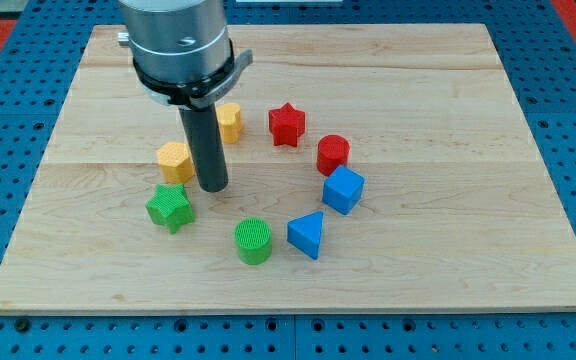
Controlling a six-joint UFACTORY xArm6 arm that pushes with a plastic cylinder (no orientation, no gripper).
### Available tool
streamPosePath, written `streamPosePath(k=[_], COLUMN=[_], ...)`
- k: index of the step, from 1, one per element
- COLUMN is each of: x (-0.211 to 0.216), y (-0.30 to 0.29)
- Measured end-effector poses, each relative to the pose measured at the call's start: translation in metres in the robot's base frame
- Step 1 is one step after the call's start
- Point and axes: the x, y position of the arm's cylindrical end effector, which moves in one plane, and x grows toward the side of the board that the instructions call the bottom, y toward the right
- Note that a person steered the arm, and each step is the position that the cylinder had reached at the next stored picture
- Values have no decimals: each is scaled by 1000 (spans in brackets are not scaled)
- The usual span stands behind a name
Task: Slide the green star to the top left of the green circle
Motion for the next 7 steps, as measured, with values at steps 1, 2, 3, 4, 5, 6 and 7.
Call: streamPosePath(k=[1,2,3,4,5,6,7], x=[2,2,-8,-3,7,15,15], y=[-19,-52,-54,-75,-71,-33,-39])
